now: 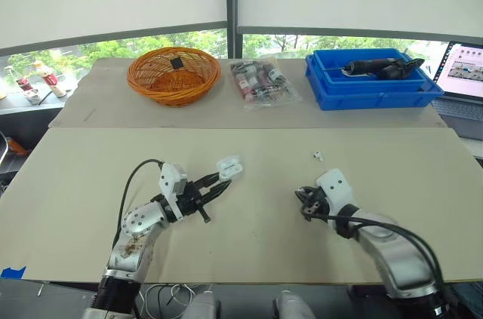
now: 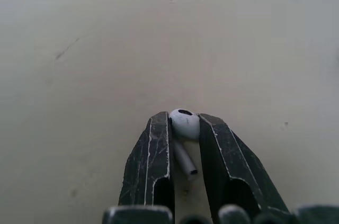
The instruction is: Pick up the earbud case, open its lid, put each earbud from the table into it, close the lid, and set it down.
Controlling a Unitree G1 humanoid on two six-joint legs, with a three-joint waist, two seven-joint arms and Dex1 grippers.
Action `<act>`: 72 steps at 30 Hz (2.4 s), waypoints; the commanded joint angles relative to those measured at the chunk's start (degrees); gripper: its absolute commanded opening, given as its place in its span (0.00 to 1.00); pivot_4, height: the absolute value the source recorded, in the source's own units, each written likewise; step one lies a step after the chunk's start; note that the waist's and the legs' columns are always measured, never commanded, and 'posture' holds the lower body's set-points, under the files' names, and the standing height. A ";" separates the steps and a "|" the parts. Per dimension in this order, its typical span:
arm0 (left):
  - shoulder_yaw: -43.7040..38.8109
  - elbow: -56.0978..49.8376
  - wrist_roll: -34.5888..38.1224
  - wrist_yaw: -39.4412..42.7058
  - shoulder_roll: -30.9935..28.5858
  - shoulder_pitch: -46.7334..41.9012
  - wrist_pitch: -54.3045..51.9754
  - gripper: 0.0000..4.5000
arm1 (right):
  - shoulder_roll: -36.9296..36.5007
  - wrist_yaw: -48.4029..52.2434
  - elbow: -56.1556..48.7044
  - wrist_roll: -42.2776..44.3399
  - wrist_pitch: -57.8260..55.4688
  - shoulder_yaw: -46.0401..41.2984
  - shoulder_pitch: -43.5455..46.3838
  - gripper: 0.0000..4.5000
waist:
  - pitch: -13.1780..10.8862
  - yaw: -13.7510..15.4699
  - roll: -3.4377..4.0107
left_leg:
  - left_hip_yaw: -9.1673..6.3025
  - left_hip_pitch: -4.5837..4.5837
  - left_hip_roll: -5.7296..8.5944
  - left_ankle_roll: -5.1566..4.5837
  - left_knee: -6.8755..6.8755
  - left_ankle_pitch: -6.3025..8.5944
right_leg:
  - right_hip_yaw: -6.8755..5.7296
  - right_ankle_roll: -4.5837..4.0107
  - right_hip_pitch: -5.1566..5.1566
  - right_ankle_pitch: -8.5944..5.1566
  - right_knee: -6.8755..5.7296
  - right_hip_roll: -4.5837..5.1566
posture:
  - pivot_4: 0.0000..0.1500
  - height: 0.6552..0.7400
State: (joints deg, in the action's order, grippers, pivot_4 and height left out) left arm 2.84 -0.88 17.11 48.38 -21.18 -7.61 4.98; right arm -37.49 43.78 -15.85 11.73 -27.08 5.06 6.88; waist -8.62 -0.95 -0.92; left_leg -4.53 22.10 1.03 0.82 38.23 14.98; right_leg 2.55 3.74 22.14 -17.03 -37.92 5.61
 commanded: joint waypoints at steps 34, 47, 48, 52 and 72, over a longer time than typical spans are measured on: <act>0.49 -15.71 1.52 -2.98 -2.42 7.91 -7.73 0.11 | -28.13 39.71 10.16 -0.48 25.33 -2.06 8.43 0.85 | -0.09 0.28 0.24 | -0.03 0.01 -0.03 0.00 0.04 0.00 | 0.14 0.00 0.04 0.00 -0.02 0.06 | 1.00 1.00; 2.66 -16.38 0.86 -4.33 -1.58 8.60 -8.35 0.11 | -33.66 34.37 -3.90 -16.61 14.64 7.41 6.07 0.85 | -0.11 0.71 0.26 | 0.08 0.06 0.00 0.01 0.06 0.00 | 0.04 0.00 0.03 0.00 0.02 0.09 | 1.00 1.00; 2.71 -16.41 0.87 -4.44 -1.61 8.64 -8.35 0.11 | -33.14 34.35 -3.48 -16.84 14.60 7.90 6.41 0.85 | -0.11 0.68 0.26 | 0.09 0.06 0.00 0.01 0.06 0.00 | 0.05 0.00 0.03 0.00 0.03 0.09 | 1.00 1.00; 2.81 -16.61 0.91 -4.76 -1.70 8.87 -8.36 0.11 | -31.74 34.84 -2.73 -16.96 14.12 8.64 7.09 0.85 | -0.11 0.59 0.26 | 0.07 0.06 -0.01 0.01 0.06 0.00 | 0.05 0.00 0.03 0.00 0.02 0.08 | 1.00 1.00; 3.56 -16.29 0.90 -5.32 -1.66 8.56 -8.37 0.11 | -29.31 37.40 -2.03 -16.30 13.06 9.08 8.34 0.28 | -0.11 0.19 0.25 | 0.05 0.03 -0.02 0.01 0.05 0.00 | 0.03 0.00 0.01 0.00 0.02 0.05 | 1.00 1.00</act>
State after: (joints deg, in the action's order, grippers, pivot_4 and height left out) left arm 6.52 -15.02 17.89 43.26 -22.90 1.10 -3.86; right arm -66.99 81.22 -16.82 -5.36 -13.20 14.87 14.87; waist -8.73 -0.77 -0.67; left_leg -4.48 22.13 1.01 0.83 38.28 14.98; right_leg 2.58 3.74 22.15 -17.03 -37.90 5.66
